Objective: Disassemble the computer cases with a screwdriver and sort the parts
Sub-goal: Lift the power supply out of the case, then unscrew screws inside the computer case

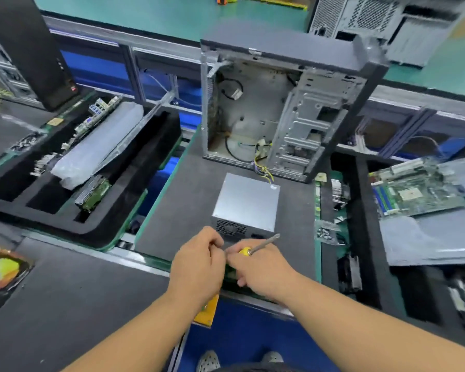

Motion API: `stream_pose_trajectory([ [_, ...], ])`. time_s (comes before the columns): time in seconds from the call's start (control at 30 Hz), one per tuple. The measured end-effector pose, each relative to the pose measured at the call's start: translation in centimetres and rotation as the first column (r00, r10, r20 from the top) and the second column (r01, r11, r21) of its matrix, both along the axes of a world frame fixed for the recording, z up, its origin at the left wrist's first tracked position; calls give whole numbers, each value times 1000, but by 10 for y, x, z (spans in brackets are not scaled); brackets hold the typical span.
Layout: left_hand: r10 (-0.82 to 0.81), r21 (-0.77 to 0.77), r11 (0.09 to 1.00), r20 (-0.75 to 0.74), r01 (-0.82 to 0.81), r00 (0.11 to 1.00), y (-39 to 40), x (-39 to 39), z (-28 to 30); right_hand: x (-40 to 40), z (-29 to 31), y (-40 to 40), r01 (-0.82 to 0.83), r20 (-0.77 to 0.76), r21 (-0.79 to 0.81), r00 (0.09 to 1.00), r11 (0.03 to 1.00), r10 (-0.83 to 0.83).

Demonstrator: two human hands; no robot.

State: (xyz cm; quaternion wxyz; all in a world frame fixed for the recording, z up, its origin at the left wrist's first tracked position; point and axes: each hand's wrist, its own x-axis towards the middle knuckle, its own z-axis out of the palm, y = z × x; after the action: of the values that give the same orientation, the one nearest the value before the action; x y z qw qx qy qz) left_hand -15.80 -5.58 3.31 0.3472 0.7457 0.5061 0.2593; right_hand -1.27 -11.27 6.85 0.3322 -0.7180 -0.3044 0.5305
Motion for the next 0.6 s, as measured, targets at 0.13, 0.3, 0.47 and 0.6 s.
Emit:
stream_pose_trajectory([
  [0.13, -145, 75, 988, 207, 132, 967, -3, 58, 36, 41, 30, -14, 130, -13, 90, 992, 987, -129],
  [0.3, -312, 140, 949, 289, 283, 905, -21, 142, 72, 113, 69, -50, 290, 39, 182, 953, 940, -301],
  [0.47, -426, 191, 903, 292, 385, 856, -54, 234, 95, 195, 108, -103, 367, 148, 285, 896, 886, -419],
  [0.6, -484, 194, 875, 358, 443, 799, -98, 315, 112, 267, 134, -155, 389, 236, 368, 840, 845, -489],
])
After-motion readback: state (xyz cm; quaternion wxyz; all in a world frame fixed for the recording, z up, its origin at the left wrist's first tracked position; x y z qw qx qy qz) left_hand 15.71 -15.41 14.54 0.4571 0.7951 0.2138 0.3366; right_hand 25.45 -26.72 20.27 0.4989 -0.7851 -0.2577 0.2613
